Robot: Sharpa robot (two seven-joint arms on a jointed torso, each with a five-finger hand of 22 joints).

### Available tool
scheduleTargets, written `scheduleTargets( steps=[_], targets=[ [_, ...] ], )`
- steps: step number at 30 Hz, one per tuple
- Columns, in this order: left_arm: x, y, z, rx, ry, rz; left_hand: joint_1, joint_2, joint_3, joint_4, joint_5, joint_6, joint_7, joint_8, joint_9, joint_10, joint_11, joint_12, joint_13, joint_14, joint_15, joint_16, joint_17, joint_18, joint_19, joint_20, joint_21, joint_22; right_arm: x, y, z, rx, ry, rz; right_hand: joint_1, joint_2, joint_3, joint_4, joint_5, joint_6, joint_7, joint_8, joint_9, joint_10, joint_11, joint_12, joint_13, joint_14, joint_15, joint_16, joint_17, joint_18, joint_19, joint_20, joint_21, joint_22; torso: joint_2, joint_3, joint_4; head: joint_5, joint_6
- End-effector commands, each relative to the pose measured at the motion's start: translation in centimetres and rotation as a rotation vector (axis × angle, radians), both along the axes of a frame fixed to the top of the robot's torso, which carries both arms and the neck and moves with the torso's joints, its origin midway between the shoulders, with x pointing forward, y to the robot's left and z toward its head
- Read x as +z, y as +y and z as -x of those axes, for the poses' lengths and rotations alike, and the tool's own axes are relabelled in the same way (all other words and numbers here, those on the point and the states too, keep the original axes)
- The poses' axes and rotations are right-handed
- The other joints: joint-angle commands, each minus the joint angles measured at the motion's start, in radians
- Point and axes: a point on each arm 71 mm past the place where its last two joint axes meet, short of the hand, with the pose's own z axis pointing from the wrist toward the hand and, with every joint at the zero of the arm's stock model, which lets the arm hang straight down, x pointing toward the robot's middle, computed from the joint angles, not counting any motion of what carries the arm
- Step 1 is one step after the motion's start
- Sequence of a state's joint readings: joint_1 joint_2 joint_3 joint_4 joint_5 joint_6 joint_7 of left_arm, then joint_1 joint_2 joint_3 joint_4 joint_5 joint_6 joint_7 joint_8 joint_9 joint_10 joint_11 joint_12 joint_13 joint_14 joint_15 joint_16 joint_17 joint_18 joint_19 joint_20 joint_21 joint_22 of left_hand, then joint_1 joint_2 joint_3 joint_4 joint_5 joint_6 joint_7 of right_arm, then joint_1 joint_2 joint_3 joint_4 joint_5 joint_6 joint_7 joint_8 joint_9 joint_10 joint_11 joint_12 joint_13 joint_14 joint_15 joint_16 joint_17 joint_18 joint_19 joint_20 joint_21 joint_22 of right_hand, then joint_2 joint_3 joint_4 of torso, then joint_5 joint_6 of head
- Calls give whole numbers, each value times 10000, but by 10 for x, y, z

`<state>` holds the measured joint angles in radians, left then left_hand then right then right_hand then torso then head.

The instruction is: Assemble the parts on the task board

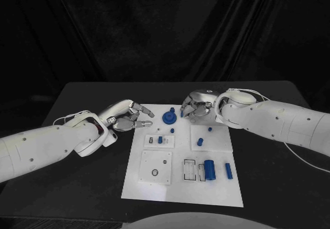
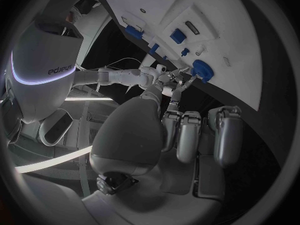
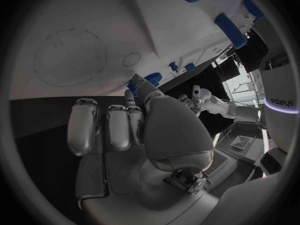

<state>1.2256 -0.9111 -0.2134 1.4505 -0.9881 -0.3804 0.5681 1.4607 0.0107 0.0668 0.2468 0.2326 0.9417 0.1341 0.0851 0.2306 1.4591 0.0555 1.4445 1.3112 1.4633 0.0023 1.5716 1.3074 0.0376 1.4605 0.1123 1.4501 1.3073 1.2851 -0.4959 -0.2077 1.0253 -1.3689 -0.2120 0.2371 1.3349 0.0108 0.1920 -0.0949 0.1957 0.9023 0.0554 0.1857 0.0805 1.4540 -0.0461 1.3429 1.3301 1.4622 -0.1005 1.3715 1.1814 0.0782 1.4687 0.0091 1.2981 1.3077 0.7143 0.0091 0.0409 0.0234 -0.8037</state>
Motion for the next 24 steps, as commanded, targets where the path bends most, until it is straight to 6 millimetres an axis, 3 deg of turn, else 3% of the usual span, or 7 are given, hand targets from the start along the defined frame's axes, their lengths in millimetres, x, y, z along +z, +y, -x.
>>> scheduleTargets(
  steps=[1,12,17,20,24],
  targets=[
    [1,-3,1,-225,43,183,106,9,21,-55,33,67,-14,39,-9,27,-31,-62,1599,1075,-50,-9,2634,-34,188,-42,-45,2184,-2,0,0,70,6,-56,120,4,22,73,-10,-22,-29,-120,-25,-80,-5,-164,-788,450,-60,-1,-43,-197,241,-37,56,1827,3,-3,17,-2,-22],
    [0,-5,0,-277,112,173,106,9,21,-55,33,67,-14,39,-9,27,-31,-62,1599,1075,-50,-9,2634,-34,188,-42,-45,2184,-4,5,-1,19,169,-158,90,12,74,250,12,-269,-51,-405,-105,-92,-25,-213,-832,445,-77,-18,-63,-196,235,-50,41,1838,-2,-14,7,39,-60],
    [0,-6,0,-291,149,162,124,14,25,-57,52,66,-12,36,-12,17,-31,-73,1590,1075,-51,-9,2634,-33,185,-42,-50,2183,-5,5,-2,-9,202,-140,99,5,91,287,7,-343,-75,-484,-122,-96,-37,-229,-846,443,-82,-27,-76,-196,236,-53,43,1842,-3,-16,33,28,-82],
    [-1,-7,0,-307,179,155,124,14,25,-57,52,66,-12,36,-12,17,-31,-73,1590,1075,-51,-9,2634,-33,185,-42,-50,2183,-5,6,-2,-14,225,-130,174,-28,143,328,-11,-576,-183,-694,-155,-141,-101,-328,-955,443,-123,-32,-81,-193,234,-79,31,1846,-6,-17,43,24,-103],
    [-1,-7,0,-307,203,147,131,28,31,-53,60,67,-11,35,-13,17,-30,-74,1589,1075,-51,-9,2634,-34,189,-42,-45,2185,-6,6,-2,11,285,-105,274,15,274,433,37,169,-207,-456,-22,-134,-144,-337,-949,443,-169,-40,-85,-198,239,-133,37,1856,-13,-18,30,31,-121]
  ],
)
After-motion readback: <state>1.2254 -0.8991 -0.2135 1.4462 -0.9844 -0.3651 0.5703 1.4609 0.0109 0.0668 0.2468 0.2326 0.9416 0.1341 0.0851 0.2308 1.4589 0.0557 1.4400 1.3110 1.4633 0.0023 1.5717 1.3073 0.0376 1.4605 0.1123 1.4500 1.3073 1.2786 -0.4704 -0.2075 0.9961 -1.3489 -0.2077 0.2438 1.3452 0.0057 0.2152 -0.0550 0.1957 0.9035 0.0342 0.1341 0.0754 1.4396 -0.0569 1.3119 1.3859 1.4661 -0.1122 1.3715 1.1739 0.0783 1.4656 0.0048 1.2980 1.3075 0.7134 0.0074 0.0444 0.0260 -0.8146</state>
